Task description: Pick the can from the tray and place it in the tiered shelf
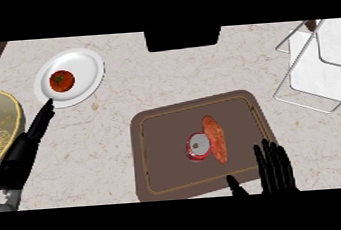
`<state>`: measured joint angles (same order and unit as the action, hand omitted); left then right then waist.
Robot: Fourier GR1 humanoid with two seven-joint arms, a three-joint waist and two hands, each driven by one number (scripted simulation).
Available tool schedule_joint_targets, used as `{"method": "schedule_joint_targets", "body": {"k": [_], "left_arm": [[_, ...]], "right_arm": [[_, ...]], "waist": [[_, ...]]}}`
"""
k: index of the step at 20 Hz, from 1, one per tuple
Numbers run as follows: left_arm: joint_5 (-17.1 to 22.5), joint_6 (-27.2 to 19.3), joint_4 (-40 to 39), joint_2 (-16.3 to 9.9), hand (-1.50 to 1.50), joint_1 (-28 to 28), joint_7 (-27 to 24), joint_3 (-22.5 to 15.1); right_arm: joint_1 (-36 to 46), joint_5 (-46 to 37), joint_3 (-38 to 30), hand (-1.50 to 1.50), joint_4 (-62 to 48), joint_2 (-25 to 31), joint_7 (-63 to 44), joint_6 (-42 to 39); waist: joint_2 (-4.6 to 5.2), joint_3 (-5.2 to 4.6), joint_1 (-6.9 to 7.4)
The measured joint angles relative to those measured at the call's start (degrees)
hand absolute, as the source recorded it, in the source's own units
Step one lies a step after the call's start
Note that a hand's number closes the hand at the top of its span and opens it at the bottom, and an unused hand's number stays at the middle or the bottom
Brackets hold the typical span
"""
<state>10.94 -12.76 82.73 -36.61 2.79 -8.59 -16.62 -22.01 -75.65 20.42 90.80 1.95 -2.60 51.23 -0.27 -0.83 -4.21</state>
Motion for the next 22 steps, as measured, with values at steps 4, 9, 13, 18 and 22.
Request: {"method": "schedule_joint_targets", "body": {"k": [4, 9, 13, 18, 22], "left_arm": [[-0.10, 0.36, 0.23, 0.06, 0.00, -0.55, -0.52, -0.22], [-0.09, 1.02, -0.21, 0.22, 0.00, 0.57, -0.48, -0.17], [-0.71, 1.10, -0.55, 0.79, 0.00, 1.02, -0.71, -0.70], [-1.14, 1.89, -1.72, 1.66, 0.00, 3.33, -0.10, -0.98], [-1.33, 3.35, -2.83, 1.96, 0.00, 3.78, -0.77, -0.86]], "right_arm": [[-3.32, -9.74, -0.47, -1.50, 3.22, -1.33, -8.33, -5.70], [-4.78, -19.30, 2.92, -1.50, 7.21, -1.88, -21.89, -15.67], [-4.40, -27.36, 8.27, -1.50, 10.02, -1.95, -34.60, -25.20], [1.43, -34.82, 18.84, -1.50, 10.67, -1.92, -51.91, -38.21], [7.38, -36.73, 27.54, -1.50, 9.13, -1.62, -61.05, -46.19]], "waist": [[0.14, -0.01, 0.61], [0.42, 0.12, 1.09], [0.42, 0.29, 1.94], [0.49, 0.53, 3.10], [0.44, 0.68, 3.95]]}}
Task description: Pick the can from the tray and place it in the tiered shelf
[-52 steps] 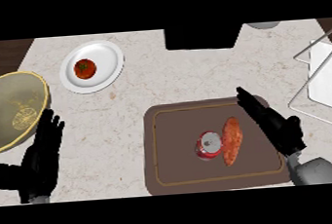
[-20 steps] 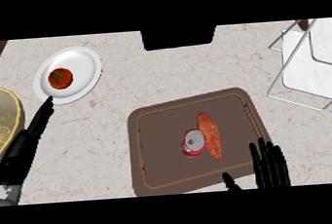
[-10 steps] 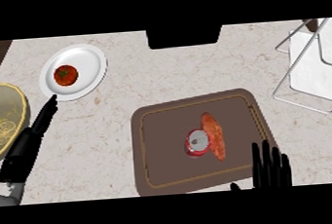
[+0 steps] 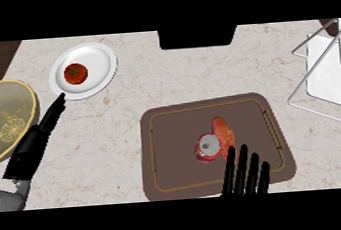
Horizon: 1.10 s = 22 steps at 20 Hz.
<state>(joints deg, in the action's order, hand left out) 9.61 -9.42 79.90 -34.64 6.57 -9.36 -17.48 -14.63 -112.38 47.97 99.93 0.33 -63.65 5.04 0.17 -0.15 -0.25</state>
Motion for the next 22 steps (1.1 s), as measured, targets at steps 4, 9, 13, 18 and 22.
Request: {"method": "schedule_joint_targets", "body": {"k": [4, 9, 13, 18, 22], "left_arm": [[-0.60, 0.56, -1.41, 1.12, 0.00, 0.68, -0.23, 0.08], [-1.51, 0.50, -2.45, 2.52, 0.00, 1.17, -0.90, 0.43], [-2.19, 0.97, -4.27, 3.34, 0.00, 1.70, -1.78, 0.89], [-2.67, 1.75, -4.36, 3.85, 0.00, 1.88, -1.68, 1.24], [-3.01, 2.09, -4.00, 4.30, 0.00, 2.10, -1.10, 1.59]], "right_arm": [[6.27, 1.41, 4.11, -1.50, -3.80, 0.37, -4.18, -3.28], [12.89, 2.60, 5.60, -1.50, -6.04, 0.62, -6.11, -6.21], [15.25, 2.95, 5.79, -1.50, -8.31, 0.67, -6.83, -6.98], [16.48, 4.04, 5.53, -1.50, -11.50, 0.68, -7.41, -6.63], [17.23, 4.86, 4.11, -1.50, -12.23, 0.66, -7.03, -6.12]], "waist": [[0.02, 0.08, 0.39], [-0.03, 0.12, 0.62], [-0.04, 0.14, 0.53], [-0.08, 0.17, 0.60], [-0.12, 0.19, 0.57]]}}
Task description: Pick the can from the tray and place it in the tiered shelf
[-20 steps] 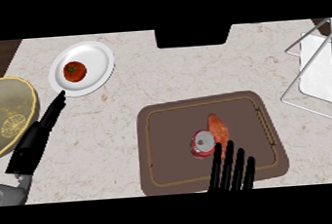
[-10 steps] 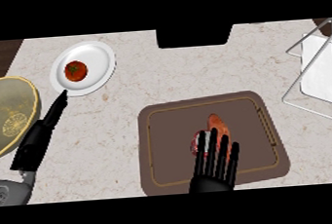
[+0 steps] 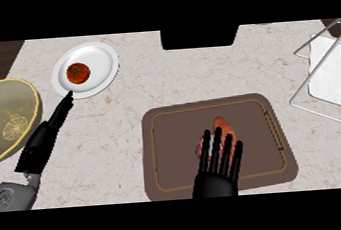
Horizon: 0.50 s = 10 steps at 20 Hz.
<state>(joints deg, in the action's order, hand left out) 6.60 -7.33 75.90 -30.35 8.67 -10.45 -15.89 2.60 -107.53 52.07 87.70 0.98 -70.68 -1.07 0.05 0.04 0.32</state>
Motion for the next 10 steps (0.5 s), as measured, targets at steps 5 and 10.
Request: {"method": "schedule_joint_targets", "body": {"k": [5, 10], "left_arm": [[-1.21, -0.49, 0.33, 0.77, 0.00, -0.75, -0.30, 0.17], [-1.50, 0.27, 0.54, 0.74, 0.00, -0.96, -0.14, 0.99]], "right_arm": [[2.22, 1.85, -1.67, -1.50, -1.45, -0.14, 0.24, 0.47], [4.01, 4.06, -2.83, 1.50, -3.04, -0.52, 0.27, 0.26]], "waist": [[-0.03, -0.01, 0.16], [-0.11, -0.02, 0.30]]}}
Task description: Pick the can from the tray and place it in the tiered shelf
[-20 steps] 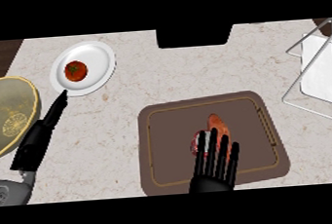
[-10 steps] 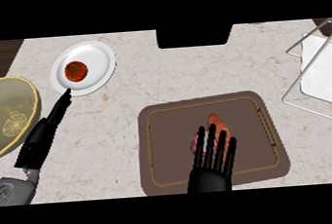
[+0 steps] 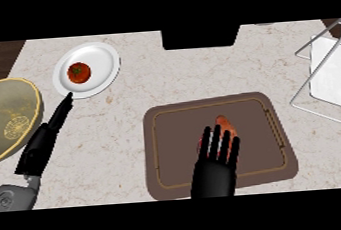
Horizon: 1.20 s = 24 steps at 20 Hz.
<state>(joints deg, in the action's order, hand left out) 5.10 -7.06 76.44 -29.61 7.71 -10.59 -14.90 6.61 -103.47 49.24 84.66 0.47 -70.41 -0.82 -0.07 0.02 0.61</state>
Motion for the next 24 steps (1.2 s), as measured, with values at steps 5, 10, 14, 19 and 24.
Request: {"method": "schedule_joint_targets", "body": {"k": [5, 10, 14, 19, 24], "left_arm": [[-0.44, 0.87, -1.13, 0.42, 0.00, 1.14, 0.34, 1.19], [-0.94, 2.02, -2.31, 1.04, 0.00, 1.47, -0.14, 2.00], [-0.96, 2.67, -1.53, 0.69, 0.00, 1.41, -0.25, 2.21], [-1.12, 2.95, -0.75, 1.00, 0.00, 2.10, -0.40, 1.97], [-1.94, 2.82, -1.10, 1.70, 0.00, 2.41, -0.18, 1.78]], "right_arm": [[1.73, 3.07, -0.70, 1.50, -0.99, 0.27, 0.92, 1.12], [3.00, 3.71, -0.82, 1.50, -2.34, 0.36, 1.23, 2.07], [6.36, 14.57, -11.37, 1.50, -2.36, 0.06, 6.09, 2.63], [12.85, 32.42, -27.08, 1.50, -4.96, -0.01, 12.50, 0.67], [26.27, 37.48, -39.03, 1.50, -18.94, 3.51, 18.34, 3.28]], "waist": [[-0.26, -0.21, -0.21], [-0.54, -0.35, -0.33], [-0.06, -0.26, 0.57], [1.04, 0.00, 1.77], [1.07, 0.04, 1.95]]}}
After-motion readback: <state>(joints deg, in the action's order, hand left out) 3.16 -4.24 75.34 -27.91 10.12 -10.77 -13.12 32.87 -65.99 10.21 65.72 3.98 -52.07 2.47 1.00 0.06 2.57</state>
